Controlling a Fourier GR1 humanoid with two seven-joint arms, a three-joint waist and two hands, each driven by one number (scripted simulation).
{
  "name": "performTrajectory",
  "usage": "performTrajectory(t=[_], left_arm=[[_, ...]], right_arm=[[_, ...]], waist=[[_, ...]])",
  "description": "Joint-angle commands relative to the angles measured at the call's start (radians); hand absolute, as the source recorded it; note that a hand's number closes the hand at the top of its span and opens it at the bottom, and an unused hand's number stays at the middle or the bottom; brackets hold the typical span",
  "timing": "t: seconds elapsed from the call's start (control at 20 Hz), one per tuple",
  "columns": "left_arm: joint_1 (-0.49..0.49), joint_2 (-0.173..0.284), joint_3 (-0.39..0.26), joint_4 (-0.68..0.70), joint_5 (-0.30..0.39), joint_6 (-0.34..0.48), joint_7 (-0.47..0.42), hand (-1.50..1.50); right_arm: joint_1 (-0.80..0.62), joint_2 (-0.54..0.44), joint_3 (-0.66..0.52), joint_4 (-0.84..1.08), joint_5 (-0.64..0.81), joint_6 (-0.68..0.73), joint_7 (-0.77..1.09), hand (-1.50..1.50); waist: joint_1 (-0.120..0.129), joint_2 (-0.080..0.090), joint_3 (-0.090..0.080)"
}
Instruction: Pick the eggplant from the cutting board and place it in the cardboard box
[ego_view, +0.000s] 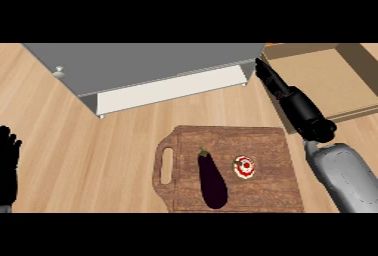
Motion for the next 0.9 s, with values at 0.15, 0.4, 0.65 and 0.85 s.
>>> performTrajectory(t=[0.15,0.4,0.65,0.85], left_arm=[[-0.111,0.008,-0.185,-0.113,-0.087,-0.146,-0.01,0.0],[-0.133,-0.007,-0.272,-0.149,-0.111,-0.207,-0.004,0.0],[-0.123,-0.012,-0.341,-0.208,-0.13,-0.228,0.036,0.0],[-0.171,-0.027,-0.364,-0.22,-0.141,-0.228,0.081,0.0]], right_arm=[[0.115,0.117,0.109,-0.006,0.144,-0.242,0.264,-1.5],[0.146,-0.067,0.203,0.065,0.446,-0.313,0.281,-1.5],[0.158,-0.117,0.372,-0.01,0.752,-0.393,0.421,-1.5],[0.13,-0.096,0.462,-0.129,0.941,-0.362,0.643,-1.5]], waist=[[-0.059,0.008,0.022],[-0.131,-0.003,0.004],[-0.115,-0.019,0.013],[-0.097,-0.021,0.015]])
